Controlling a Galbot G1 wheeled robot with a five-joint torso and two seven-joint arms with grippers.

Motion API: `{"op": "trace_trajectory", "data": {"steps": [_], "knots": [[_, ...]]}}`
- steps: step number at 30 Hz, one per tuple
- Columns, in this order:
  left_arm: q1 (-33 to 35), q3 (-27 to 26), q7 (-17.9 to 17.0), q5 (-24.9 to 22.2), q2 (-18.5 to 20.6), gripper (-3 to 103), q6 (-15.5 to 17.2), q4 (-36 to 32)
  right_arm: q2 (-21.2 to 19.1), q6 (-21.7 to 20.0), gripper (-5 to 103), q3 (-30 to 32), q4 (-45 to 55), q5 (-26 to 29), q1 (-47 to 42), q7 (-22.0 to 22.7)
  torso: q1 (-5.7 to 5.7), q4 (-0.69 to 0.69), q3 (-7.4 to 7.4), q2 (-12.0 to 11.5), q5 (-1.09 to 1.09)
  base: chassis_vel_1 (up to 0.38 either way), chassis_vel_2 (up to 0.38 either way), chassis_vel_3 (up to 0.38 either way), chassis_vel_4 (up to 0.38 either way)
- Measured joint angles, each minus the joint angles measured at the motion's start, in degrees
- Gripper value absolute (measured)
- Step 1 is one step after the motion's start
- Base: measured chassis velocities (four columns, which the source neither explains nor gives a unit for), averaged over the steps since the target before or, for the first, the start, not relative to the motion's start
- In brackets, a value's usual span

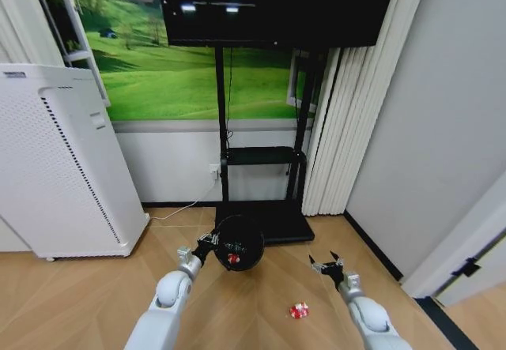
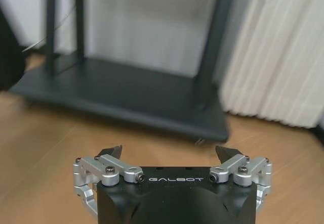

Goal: Pick up the trash bin and place the garbage on the floor into it.

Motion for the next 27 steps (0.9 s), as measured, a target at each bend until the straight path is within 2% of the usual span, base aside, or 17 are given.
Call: {"op": "trace_trajectory", "data": {"steps": [1, 2, 3, 4, 5, 6, 7, 8, 9, 10, 12, 15, 16, 18, 21, 27], "knots": [[-0.46, 0.21, 0.28, -0.27, 0.23, 8, 0.02, -0.03, -1.26, 2.94, 100, 1.07, -2.57, -3.85, 0.48, -5.25, 0.0, 0.0, 0.0, 0.0, -0.05, 0.031, 0.036, -0.053, -0.03], [-0.46, 0.21, 0.28, -0.27, 0.23, 8, 0.02, -0.03, -1.26, 2.94, 100, 1.07, -2.57, -3.85, 0.48, -5.25, 0.0, 0.0, 0.0, 0.0, -0.05, 0.031, 0.036, -0.053, -0.03], [-0.83, 0.41, 0.67, -0.43, 0.33, 8, 0.03, -0.03, -2.86, 9.78, 100, 1.43, -6.62, -10.72, 1.93, -9.35, 0.0, -0.01, 0.0, 0.0, -0.02, 0.0, 0.0, 0.0, 0.0], [-1.02, 0.53, 0.97, -0.45, 0.33, 8, 0.03, 0.01, -3.95, 14.92, 100, 1.56, -9.14, -16.87, 3.22, -11.29, 0.0, -0.01, 0.0, 0.0, 0.02, 0.0, 0.0, 0.0, 0.0], [-1.02, 0.53, 0.97, -0.45, 0.33, 8, 0.03, 0.01, -3.95, 14.92, 100, 1.56, -9.14, -16.87, 3.22, -11.29, 0.0, -0.01, 0.0, 0.0, 0.02, 0.0, 0.0, 0.0, 0.0], [-1.11, 0.6, 1.24, -0.45, 0.25, 8, 0.02, 0.16, -4.96, 18.99, 100, 1.56, -10.71, -22.18, 4.4, -12.76, 0.0, -0.01, 0.01, 0.0, 0.02, 0.0, 0.0, 0.0, 0.0], [-1.12, 0.77, 1.53, -0.3, 0.0, 8, -0.03, 0.42, -6.47, 22.8, 100, 1.38, -11.07, -30.0, 5.92, -14.88, 0.0, 0.0, 0.01, 0.0, -0.01, 0.0, 0.0, 0.0, 0.0], [-1.12, 0.77, 1.53, -0.3, 0.0, 8, -0.03, 0.42, -6.47, 22.8, 100, 1.38, -11.07, -30.0, 5.92, -14.88, 0.0, 0.0, 0.01, 0.0, -0.01, 0.0, 0.0, 0.0, 0.0], [-1.08, 0.83, 1.82, -0.06, -0.19, 8, -0.17, 0.51, -7.44, 23.56, 100, 0.67, -10.26, -33.95, 6.54, -16.25, 0.0, 0.01, 0.01, 0.0, -0.02, 0.0, 0.0, 0.0, 0.0], [-1.08, 0.83, 1.82, -0.06, -0.19, 8, -0.17, 0.51, -7.44, 23.56, 100, 0.67, -10.26, -33.95, 6.54, -16.25, 0.0, 0.01, 0.01, 0.0, -0.02, 0.0, 0.0, 0.0, 0.0], [-0.91, 1.26, 2.35, 0.41, -0.83, 8, -0.44, 0.73, -10.14, 23.84, 100, -3.05, -7.23, -39.66, 7.7, -19.35, 0.0, 0.0, 0.0, 0.0, -0.02, 0.0, 0.0, 0.0, 0.0], [-0.9, 1.49, 2.52, 0.64, -1.09, 8, -0.47, 0.94, -10.71, 23.8, 100, -4.49, -6.36, -41.11, 8.19, -20.18, 0.0, 0.01, 0.01, 0.0, -0.02, 0.0, 0.0, 0.0, 0.0], [-1.1, 2.0, 2.89, 1.04, -1.64, 8, -0.68, 1.68, -11.08, 23.25, 100, -6.95, -5.6, -43.76, 9.43, -21.21, 0.0, 0.01, 0.0, 0.0, -0.02, 0.0, 0.0, 0.0, 0.0], [-2.3, 3.46, 3.56, 1.19, -2.76, 8, -0.96, 3.27, -10.22, 22.89, 100, -10.14, -6.78, -47.56, 11.73, -21.87, 0.0, 0.03, 0.01, 0.0, -0.02, 0.0, 0.0, 0.0, 0.0], [-2.95, 4.34, 3.95, 1.07, -3.12, 8, -0.96, 3.71, -9.73, 22.88, 100, -11.35, -7.54, -48.77, 12.45, -22.1, 0.0, 0.03, 0.01, -0.01, -0.01, 0.0, 0.0, 0.0, 0.0], [-5.83, 8.64, 5.68, 0.34, -4.07, 8, -0.9, 5.16, -8.19, 22.78, 100, -17.2, -10.63, -55.71, 14.5, -22.32, 0.0, -0.01, 0.01, -0.01, -0.01, 0.0, 0.0, 0.0, 0.0]]}}
